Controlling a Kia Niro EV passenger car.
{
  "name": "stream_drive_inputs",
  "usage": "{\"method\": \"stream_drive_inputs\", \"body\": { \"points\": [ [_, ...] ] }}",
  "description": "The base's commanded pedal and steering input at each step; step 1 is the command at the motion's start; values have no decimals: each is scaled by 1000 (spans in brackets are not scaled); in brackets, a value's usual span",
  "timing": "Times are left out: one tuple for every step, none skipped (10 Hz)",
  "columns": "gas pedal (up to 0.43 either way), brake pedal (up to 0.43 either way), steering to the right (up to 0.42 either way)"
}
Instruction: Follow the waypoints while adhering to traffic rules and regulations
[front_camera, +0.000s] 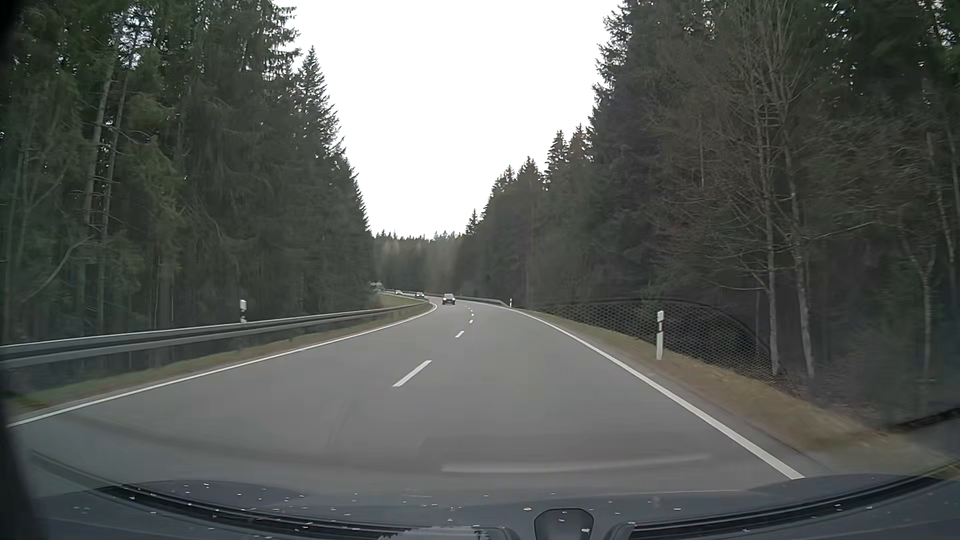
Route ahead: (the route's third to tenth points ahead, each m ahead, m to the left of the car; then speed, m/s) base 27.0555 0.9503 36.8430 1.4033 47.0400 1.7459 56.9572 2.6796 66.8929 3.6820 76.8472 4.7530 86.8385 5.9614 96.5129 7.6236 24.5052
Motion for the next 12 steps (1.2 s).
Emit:
{"method": "stream_drive_inputs", "body": {
  "points": [
    [157, 0, -11],
    [157, 0, -10],
    [157, 0, -10],
    [157, 0, -10],
    [157, 0, -10],
    [157, 0, -10],
    [157, 0, -10],
    [157, 0, -10],
    [157, 0, -10],
    [157, 0, -10],
    [157, 0, -10],
    [157, 0, -10]
  ]
}}
